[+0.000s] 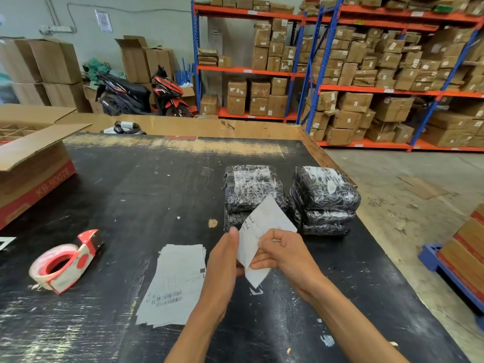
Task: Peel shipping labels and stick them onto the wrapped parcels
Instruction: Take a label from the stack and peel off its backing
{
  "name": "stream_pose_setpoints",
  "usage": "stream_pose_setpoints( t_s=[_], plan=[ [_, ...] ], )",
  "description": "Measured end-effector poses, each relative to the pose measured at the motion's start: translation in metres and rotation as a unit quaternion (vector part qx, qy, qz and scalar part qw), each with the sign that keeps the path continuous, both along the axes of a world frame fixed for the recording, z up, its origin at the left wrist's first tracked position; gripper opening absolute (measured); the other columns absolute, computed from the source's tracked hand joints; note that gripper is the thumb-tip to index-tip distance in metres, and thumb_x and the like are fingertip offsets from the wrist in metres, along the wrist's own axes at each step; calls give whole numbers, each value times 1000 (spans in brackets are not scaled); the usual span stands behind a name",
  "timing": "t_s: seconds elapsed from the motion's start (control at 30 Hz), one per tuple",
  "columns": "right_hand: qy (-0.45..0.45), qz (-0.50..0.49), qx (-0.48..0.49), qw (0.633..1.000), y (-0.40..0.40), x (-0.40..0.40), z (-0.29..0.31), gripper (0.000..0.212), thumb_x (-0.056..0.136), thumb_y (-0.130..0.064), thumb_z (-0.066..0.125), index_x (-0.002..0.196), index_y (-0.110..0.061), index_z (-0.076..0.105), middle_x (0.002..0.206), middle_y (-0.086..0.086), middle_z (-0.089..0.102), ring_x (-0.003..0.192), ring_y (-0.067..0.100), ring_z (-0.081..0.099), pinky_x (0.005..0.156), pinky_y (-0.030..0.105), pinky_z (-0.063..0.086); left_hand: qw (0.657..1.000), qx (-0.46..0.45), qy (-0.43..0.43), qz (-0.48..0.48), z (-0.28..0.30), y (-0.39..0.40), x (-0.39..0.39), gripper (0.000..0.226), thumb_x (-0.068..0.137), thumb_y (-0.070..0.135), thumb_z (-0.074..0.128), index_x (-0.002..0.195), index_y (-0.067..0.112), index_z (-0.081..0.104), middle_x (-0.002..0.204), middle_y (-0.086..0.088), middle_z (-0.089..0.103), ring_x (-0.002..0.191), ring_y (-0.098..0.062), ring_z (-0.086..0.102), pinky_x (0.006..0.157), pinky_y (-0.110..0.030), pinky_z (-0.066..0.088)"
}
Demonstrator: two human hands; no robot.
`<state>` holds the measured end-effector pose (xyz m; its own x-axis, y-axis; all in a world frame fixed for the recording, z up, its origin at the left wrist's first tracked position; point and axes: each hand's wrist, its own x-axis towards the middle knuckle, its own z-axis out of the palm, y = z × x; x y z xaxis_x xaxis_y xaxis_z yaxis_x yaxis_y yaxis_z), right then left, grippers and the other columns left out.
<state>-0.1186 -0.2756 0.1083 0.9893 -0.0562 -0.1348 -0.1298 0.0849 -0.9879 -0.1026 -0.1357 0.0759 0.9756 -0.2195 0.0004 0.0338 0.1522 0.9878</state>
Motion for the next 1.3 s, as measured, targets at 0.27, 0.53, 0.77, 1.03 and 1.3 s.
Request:
stream_pose_setpoints(
  t_s=[0.27, 0.53, 0.77, 1.03, 1.3],
  plan=[
    [-8, -47, 15, 999, -8, 6, -13, 20, 98, -5, 58, 80, -2, 62, 70, 20, 73, 61, 26, 73, 56, 26, 60, 997, -29, -23, 71, 0, 16, 11, 29, 97, 21, 59, 76, 5, 48, 80, -15, 60, 79, -22, 63, 68, -39, 60],
    [-10, -135, 23, 991, -49, 8, -38, 16, 97, -1, 54, 82, 1, 60, 87, 27, 74, 66, 26, 73, 55, 26, 58, 987, -6, 23, 160, -18, 50, 47, 34, 100, 25, 55, 69, 17, 41, 69, -3, 48, 64, -16, 42, 60, -29, 34],
    [56, -154, -24, 986, -91, -3, -55, 18, 99, -4, 53, 81, -2, 56, 87, 26, 74, 65, 27, 73, 56, 29, 61, 924, 3, 91, 371, -29, 88, 104, 33, 98, 18, 54, 68, 16, 40, 74, -5, 47, 75, -21, 43, 67, -33, 39],
    [97, -29, -57, 993, -82, 1, -59, 19, 102, -9, 47, 84, -7, 53, 78, 14, 73, 63, 18, 72, 59, 29, 62, 916, 77, 179, 352, -36, 75, 143, 13, 88, 13, 69, 88, 6, 59, 110, -18, 65, 84, -29, 60, 78, -49, 59],
    [82, 60, -61, 993, -60, 10, -48, 20, 102, -10, 50, 84, -9, 59, 79, 12, 77, 63, 16, 73, 55, 23, 57, 911, 17, 241, 335, -48, 64, 157, 42, 94, 11, 60, 133, -2, 50, 136, -22, 57, 117, -38, 60, 94, -46, 52]
  ],
)
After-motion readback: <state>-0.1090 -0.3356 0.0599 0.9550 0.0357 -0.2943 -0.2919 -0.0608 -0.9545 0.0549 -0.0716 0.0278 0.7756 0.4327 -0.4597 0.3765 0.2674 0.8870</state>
